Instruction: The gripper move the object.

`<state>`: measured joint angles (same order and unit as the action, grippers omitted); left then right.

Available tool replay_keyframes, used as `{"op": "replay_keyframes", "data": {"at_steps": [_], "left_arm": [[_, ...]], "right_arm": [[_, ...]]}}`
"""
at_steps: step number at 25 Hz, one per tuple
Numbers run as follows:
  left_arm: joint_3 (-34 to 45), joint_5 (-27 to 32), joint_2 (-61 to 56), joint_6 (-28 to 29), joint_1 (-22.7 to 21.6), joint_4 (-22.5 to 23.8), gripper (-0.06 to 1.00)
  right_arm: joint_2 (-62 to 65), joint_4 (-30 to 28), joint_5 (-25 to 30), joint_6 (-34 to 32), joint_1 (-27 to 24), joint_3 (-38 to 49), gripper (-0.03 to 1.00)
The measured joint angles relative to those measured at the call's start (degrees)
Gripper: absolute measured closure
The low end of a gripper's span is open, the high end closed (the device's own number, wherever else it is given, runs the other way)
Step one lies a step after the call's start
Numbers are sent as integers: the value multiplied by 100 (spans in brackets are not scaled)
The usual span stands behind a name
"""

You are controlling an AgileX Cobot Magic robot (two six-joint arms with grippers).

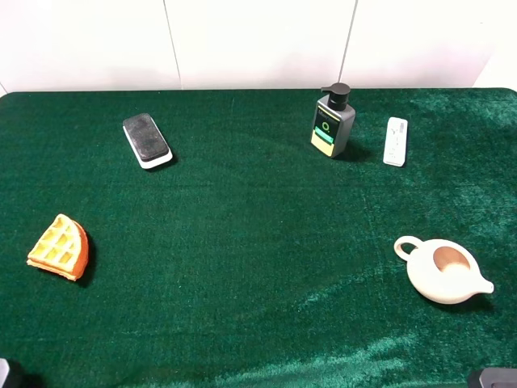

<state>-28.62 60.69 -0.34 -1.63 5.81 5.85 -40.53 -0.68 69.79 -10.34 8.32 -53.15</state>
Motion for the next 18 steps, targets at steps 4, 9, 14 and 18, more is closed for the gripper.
{"op": "replay_keyframes", "data": {"at_steps": [4,9,14,18], "left_arm": [[0,0,0,0,0,0,-2],[0,0,0,0,0,0,-2],[0,0,0,0,0,0,-2],[0,0,0,0,0,0,-2]], "right_arm": [[663,-24,3,0,0,370,27],[1591,-280,7,0,0,944,27],[2570,-642,7,0,-282,1526,27],[3341,-792,-84,0,-631,1885,27]]}}
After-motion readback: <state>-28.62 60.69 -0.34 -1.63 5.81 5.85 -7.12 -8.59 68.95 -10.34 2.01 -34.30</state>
